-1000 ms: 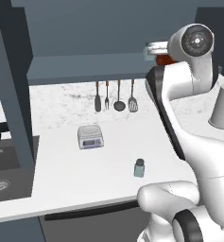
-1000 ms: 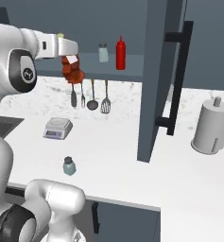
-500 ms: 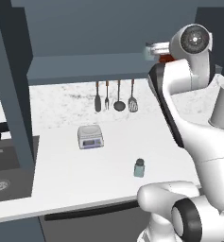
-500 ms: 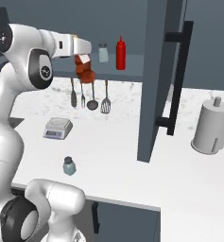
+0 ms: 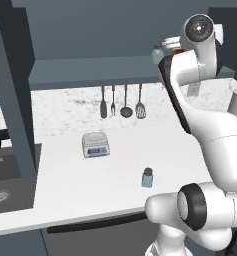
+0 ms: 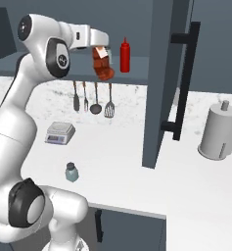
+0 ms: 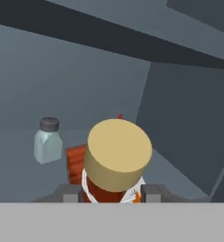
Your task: Put the shaker and condiment bottle from the counter next to their counterparts in the cabinet.
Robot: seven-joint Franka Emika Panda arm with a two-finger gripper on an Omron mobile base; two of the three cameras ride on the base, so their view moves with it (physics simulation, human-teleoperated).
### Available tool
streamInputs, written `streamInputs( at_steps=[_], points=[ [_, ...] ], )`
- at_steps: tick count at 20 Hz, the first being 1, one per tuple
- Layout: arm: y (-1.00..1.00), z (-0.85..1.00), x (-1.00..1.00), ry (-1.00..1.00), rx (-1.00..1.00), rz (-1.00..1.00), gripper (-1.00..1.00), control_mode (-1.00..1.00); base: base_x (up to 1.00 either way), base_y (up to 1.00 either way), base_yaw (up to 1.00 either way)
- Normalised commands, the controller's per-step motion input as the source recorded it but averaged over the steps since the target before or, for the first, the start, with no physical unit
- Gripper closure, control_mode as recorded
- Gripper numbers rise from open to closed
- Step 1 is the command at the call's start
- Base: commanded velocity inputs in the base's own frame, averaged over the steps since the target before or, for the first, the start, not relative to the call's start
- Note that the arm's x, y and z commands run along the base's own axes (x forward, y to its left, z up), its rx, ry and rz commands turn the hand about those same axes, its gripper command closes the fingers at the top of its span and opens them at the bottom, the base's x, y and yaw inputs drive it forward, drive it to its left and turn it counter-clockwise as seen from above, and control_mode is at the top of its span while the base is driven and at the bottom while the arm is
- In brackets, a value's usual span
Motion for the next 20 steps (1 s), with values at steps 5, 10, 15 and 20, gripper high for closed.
streamInputs(
  at_steps=[5,10,15,20],
  points=[
    [-0.39,-0.06,0.2,-0.03,0.0,0.0,1.0,-1.0,0.0,0.0,0.0],
    [-0.07,-0.07,0.1,-0.09,0.0,0.0,1.0,-1.0,0.0,0.0,0.0],
    [0.06,0.0,0.39,0.01,0.04,0.0,1.0,-1.0,0.0,0.0,0.0],
    [0.01,0.0,0.55,0.11,0.08,-0.01,1.0,-1.0,0.0,0.0,0.0]
  ],
)
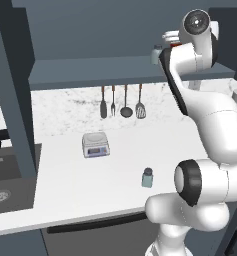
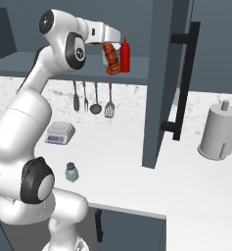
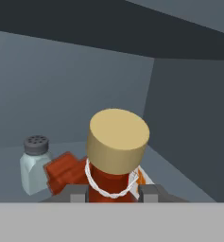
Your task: Put the shaker and condiment bottle from the counter next to their counterparts in the cabinet.
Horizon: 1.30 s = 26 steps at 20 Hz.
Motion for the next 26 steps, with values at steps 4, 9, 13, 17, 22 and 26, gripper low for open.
streamInputs(
  at_steps=[4,9,13,17,22,26],
  points=[
    [0.0,-0.05,0.06,0.0,0.0,0.0,1.0,-1.0,0.0,0.0,0.0],
    [0.07,-0.43,-0.2,-0.01,-0.01,0.0,-1.0,-1.0,0.0,0.0,0.0],
    [0.09,-0.67,-0.32,0.0,0.0,0.01,-1.0,-1.0,0.0,0.0,0.0],
    [0.0,-0.3,-0.25,-0.04,0.0,0.03,-1.0,-1.0,0.0,0.0,0.0],
    [0.0,-0.02,-0.83,-0.14,0.0,0.06,-1.0,-1.0,0.0,0.0,0.0],
    [0.03,0.0,-1.0,-0.16,0.0,0.04,-1.0,-1.0,0.0,0.0,0.0]
  ],
)
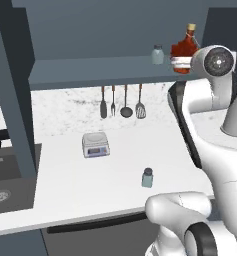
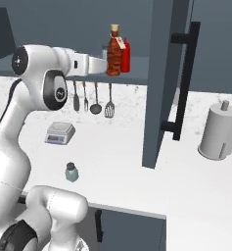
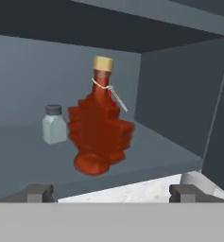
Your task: Put the shaker and condiment bottle from the counter next to their counterparts in the cabinet.
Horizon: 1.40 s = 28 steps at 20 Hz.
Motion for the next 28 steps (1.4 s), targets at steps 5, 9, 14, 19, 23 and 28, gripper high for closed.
streamInputs(
  at_steps=[5,9,14,19,23,28],
  points=[
    [0.03,0.0,-1.0,-0.06,0.0,0.04,-1.0,-1.0,0.0,0.0,0.0],
    [0.25,0.0,-0.9,0.0,0.0,0.04,-1.0,-1.0,0.0,0.0,0.0],
    [0.55,-0.28,-0.62,0.02,0.0,0.0,-1.0,-1.0,0.0,0.0,0.0],
    [0.4,-0.52,-0.63,0.0,0.03,0.0,-1.0,-1.0,0.0,0.0,0.0],
    [0.33,-0.78,-0.62,0.0,0.0,0.0,-1.0,-1.0,0.0,0.0,0.0],
    [0.41,-0.74,-0.32,0.0,0.0,-0.04,-1.0,-1.0,0.0,0.0,0.0]
  ],
)
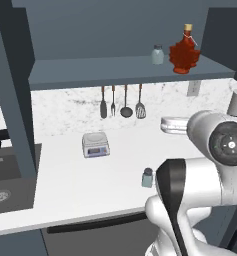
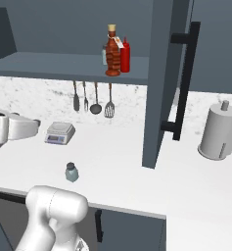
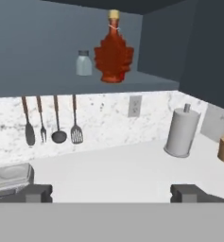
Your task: Put the shaker and condiment bottle from the counter next to their counterparts in the cabinet.
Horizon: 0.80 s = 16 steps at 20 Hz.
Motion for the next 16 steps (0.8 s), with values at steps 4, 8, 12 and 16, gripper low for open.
streamInputs(
  at_steps=[4,8,12,16],
  points=[
    [0.36,-1.0,-0.07,-0.03,-0.12,-0.02,-1.0,-1.0,0.0,0.0,0.0],
    [0.09,-1.0,0.0,-0.07,-0.13,0.0,-1.0,-1.0,0.0,0.0,0.0],
    [0.0,-1.0,0.0,-0.15,-0.11,0.0,-1.0,-1.0,0.0,0.0,0.0],
    [0.0,-1.0,0.0,-0.17,-0.09,0.0,-1.0,-1.0,0.0,0.0,0.0]
  ],
)
